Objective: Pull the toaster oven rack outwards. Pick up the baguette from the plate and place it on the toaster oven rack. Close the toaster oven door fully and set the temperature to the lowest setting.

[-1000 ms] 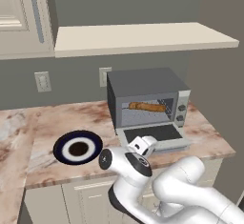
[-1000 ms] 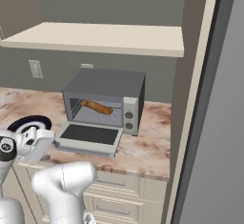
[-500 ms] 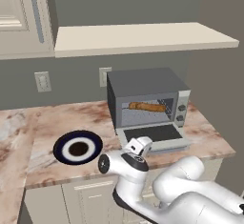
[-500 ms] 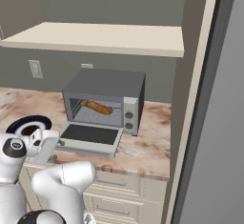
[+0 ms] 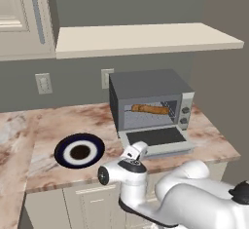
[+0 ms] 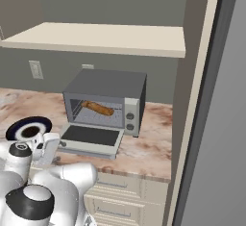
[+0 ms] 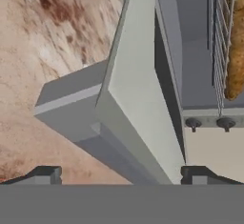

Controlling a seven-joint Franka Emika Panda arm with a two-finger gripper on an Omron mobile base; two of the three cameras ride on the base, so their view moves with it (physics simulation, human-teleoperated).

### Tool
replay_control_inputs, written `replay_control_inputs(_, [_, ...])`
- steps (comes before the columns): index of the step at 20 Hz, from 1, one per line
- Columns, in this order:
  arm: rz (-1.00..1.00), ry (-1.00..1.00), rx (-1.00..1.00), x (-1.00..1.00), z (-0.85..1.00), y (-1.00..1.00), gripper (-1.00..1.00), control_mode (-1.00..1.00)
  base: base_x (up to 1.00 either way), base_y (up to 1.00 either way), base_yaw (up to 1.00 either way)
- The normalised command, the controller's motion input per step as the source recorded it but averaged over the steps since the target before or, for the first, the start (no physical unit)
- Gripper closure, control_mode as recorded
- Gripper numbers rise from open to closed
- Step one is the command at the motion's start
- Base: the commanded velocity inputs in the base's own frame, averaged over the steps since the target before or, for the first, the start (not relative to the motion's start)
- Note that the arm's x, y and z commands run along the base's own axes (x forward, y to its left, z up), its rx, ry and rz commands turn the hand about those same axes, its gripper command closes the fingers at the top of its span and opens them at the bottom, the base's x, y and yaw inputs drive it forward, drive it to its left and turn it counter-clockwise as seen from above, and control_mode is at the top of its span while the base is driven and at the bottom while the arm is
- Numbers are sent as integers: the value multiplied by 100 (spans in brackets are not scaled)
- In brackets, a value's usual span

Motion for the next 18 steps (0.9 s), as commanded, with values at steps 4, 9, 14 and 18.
replay_control_inputs(4, [5,0,-4,39,-7,13,-100,-100,0,0,0])
replay_control_inputs(9, [4,0,-4,35,-18,13,-100,-100,0,0,0])
replay_control_inputs(14, [4,-1,-5,28,-3,5,-100,-100,0,0,0])
replay_control_inputs(18, [6,-10,-5,34,18,0,-100,-100,0,0,0])
